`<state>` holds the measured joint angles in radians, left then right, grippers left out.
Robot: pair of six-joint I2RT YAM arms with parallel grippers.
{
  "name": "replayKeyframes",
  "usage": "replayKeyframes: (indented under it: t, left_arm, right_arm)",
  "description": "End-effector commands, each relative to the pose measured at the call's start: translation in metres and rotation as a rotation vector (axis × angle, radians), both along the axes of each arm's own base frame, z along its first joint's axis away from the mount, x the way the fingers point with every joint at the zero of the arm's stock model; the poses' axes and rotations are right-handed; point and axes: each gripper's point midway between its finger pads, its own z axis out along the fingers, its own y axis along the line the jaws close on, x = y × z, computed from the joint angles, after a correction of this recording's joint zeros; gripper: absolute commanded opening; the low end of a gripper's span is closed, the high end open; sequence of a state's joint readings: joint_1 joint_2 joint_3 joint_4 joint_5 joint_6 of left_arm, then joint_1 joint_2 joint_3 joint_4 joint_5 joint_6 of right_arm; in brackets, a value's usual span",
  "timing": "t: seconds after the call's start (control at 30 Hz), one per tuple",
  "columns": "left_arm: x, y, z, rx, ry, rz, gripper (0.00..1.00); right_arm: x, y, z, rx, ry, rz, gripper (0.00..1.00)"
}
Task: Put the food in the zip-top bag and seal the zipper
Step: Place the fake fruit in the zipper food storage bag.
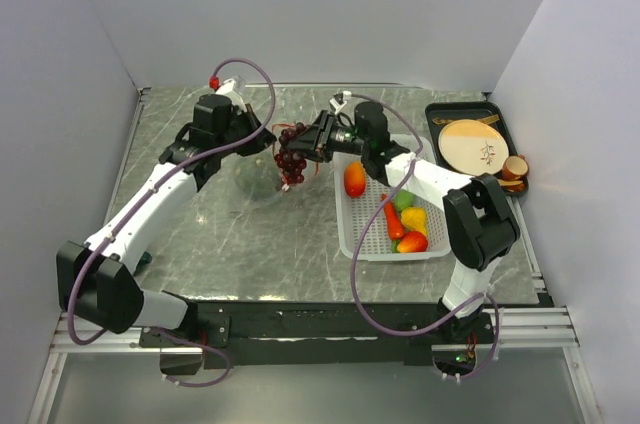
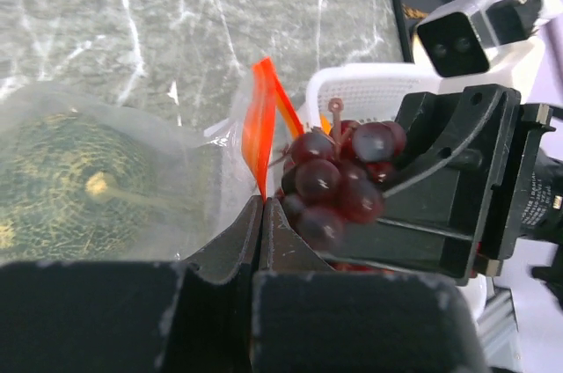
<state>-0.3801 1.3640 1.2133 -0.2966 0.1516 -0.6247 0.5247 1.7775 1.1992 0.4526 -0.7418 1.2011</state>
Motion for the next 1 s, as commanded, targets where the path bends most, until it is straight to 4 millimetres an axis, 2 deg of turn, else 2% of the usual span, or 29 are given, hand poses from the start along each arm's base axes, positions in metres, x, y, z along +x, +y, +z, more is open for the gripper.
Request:
replayKeyframes:
  t: [0.0,0.07,0.1,0.13,0.2,0.3,0.43,0.47,0.5,0.6,0.63,0.7,0.77,0.8,0.83,0.9,0.97]
  left_arm:
    - [0.000,0.011,0.037,-0.043,-0.111,0.065,0.01]
    - [0.000,0.015,0.039,-0.045,-0.123,0.085,0.02]
    - [-0.001,0.016,0.044,-0.050,-0.132,0.092,0.02]
    - [-0.001,0.017,0.045,-0.054,-0.137,0.096,0.03]
    - [-0.001,0.017,0.050,-0.062,-0.148,0.097,0.03]
    - [-0.002,0.019,0.053,-0.061,-0.150,0.108,0.02]
    - [-0.003,0.023,0.052,-0.057,-0.152,0.121,0.04]
    - [-0.003,0.023,0.053,-0.058,-0.153,0.124,0.04]
    - [-0.003,0.024,0.052,-0.056,-0.151,0.127,0.04]
    - [-0.003,0.025,0.050,-0.055,-0.148,0.131,0.03]
    - [-0.003,0.025,0.049,-0.056,-0.146,0.135,0.04]
    - [-0.003,0.025,0.050,-0.059,-0.148,0.134,0.04]
    - [-0.002,0.026,0.051,-0.057,-0.147,0.140,0.03]
    - [-0.002,0.027,0.053,-0.056,-0.151,0.144,0.03]
    - [-0.001,0.029,0.053,-0.051,-0.153,0.152,0.03]
    - [-0.002,0.031,0.055,-0.052,-0.160,0.160,0.04]
    - [-0.002,0.032,0.054,-0.052,-0.158,0.161,0.04]
  right_arm:
    - [0.001,-0.001,-0.014,-0.256,-0.117,0.007,0.34]
    - [-0.002,-0.001,-0.020,-0.315,-0.132,0.047,0.42]
    - [-0.001,0.000,-0.030,-0.344,-0.120,0.063,0.44]
    - [-0.002,0.000,-0.030,-0.371,-0.111,0.077,0.47]
    - [0.000,0.002,-0.043,-0.418,-0.120,0.112,0.49]
    - [0.005,0.004,-0.047,-0.475,-0.141,0.128,0.52]
    - [0.008,0.000,-0.038,-0.548,-0.209,0.131,0.65]
    - [0.009,-0.003,-0.036,-0.568,-0.253,0.125,0.71]
    - [0.009,-0.006,-0.026,-0.576,-0.289,0.100,0.77]
    - [0.000,-0.009,-0.014,-0.557,-0.357,0.147,0.80]
    - [0.000,-0.013,-0.014,-0.578,-0.357,0.142,0.85]
    - [-0.001,-0.019,-0.007,-0.598,-0.379,0.118,0.85]
    - [0.008,-0.035,-0.010,-0.656,-0.390,0.022,0.85]
    - [0.005,-0.042,0.004,-0.649,-0.422,-0.016,0.85]
    - [0.011,-0.054,-0.002,-0.677,-0.415,-0.066,0.86]
    - [0.012,-0.068,0.008,-0.679,-0.409,-0.139,0.86]
    - [0.016,-0.085,0.000,-0.711,-0.365,-0.209,0.86]
